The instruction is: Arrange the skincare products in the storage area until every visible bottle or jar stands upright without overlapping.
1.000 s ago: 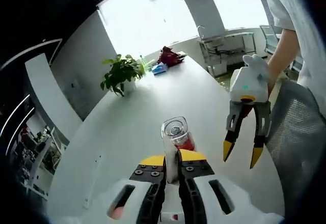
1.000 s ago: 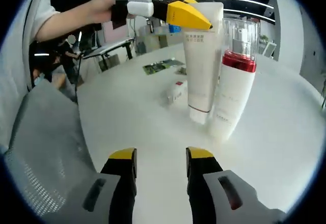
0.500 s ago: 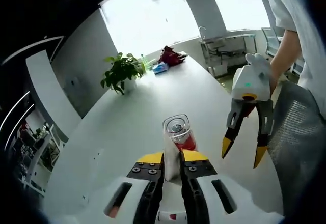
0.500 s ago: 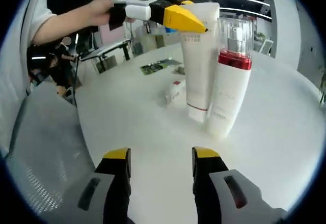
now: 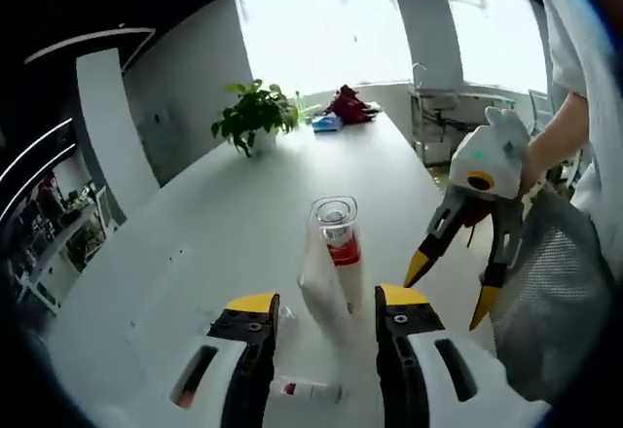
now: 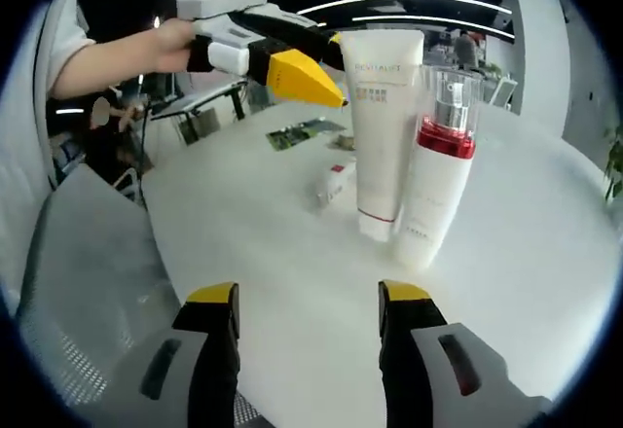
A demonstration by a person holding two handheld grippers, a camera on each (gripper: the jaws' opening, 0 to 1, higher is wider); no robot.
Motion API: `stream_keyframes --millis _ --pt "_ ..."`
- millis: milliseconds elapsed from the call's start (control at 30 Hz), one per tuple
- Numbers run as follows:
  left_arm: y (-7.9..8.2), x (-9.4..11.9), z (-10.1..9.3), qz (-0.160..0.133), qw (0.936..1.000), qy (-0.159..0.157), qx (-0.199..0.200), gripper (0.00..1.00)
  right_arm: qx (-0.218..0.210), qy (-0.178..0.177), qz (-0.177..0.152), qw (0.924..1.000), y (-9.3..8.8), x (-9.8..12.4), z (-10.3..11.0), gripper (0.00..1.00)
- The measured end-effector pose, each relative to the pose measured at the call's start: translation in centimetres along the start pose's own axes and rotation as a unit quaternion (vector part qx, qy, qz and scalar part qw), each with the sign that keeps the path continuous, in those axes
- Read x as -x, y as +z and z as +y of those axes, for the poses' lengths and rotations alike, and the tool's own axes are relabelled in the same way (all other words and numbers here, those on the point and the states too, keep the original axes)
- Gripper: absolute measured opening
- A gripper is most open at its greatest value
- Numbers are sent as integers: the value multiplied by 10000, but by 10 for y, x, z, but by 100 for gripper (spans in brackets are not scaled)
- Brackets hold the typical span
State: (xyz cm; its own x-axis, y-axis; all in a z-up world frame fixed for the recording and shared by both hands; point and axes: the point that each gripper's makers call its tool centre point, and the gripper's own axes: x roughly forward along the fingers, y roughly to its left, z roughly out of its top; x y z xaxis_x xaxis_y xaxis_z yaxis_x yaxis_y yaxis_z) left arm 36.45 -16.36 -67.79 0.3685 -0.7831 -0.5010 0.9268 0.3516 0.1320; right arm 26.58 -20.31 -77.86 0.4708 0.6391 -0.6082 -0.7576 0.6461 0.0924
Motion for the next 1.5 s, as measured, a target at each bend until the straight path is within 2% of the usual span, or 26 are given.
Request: stream_keyframes --millis 133,300,433,500,667,967,1067,1267,1500 --pt "-9 15 1 -58 9980 220 584 49 -7 -25 -29 10000 4 5 2 62" --pt "-21 39 1 -99 9929 496 1075 56 -63 -86 -142 9998 14 12 2 66" --pt "-29 56 -5 -67 9881 799 1315 63 -135 -106 -280 9995 24 18 5 68" --pt "-38 70 1 -73 9849 937 1452 66 -147 -105 -312 9993 29 21 9 70" --pt "-53 101 -8 -88 9746 1310 1814 70 -160 -84 -350 9992 35 24 16 74" --pt "-83 148 -22 -57 9583 1742 2263 80 -325 -103 -537 9980 42 30 30 80" --pt "-92 166 -23 -109 9507 1920 2433 84 -439 -74 -600 9972 45 33 34 83" --pt "-109 191 -27 -124 9391 2134 2690 86 -537 -27 -639 9965 48 34 44 85" --pt "-128 213 -36 -138 9276 2342 2906 91 -566 82 -550 9968 43 32 57 88"
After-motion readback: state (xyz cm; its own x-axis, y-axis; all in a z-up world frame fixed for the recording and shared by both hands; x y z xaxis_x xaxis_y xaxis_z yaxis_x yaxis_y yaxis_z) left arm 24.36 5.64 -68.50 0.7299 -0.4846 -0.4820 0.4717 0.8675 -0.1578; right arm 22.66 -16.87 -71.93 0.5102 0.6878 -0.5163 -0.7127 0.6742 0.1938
